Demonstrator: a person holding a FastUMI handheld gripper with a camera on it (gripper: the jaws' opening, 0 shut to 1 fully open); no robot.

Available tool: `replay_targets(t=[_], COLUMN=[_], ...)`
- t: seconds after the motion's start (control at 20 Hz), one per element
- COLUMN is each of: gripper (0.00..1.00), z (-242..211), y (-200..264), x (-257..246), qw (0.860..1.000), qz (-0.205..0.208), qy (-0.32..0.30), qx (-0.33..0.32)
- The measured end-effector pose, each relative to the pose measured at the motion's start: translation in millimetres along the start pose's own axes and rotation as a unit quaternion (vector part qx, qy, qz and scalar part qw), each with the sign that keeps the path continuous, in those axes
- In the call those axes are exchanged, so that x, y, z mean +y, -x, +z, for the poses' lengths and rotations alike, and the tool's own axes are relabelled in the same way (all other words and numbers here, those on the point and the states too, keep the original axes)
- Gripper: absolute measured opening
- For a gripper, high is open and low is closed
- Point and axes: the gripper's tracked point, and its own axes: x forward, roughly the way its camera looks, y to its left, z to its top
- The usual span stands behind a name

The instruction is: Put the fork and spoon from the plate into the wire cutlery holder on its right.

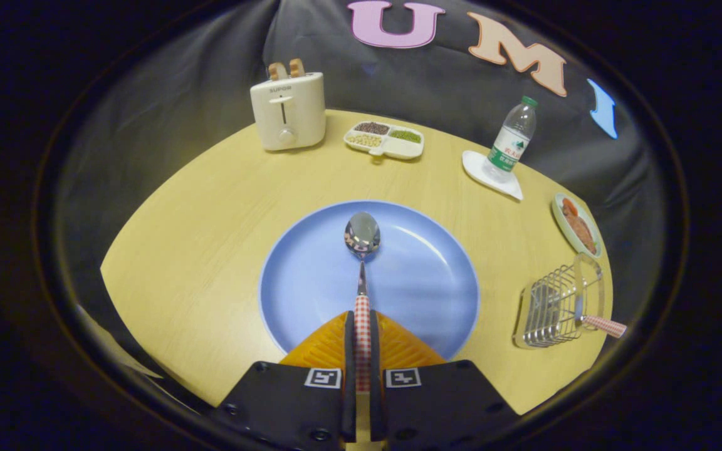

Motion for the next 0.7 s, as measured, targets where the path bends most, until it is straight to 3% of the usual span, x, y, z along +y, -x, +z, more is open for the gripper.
replay_targets(t=[0.7], gripper=[0.12], z=[54], y=[84], x=[-102], qw=[0.999], qz=[0.002], qy=[0.032], qx=[-0.004])
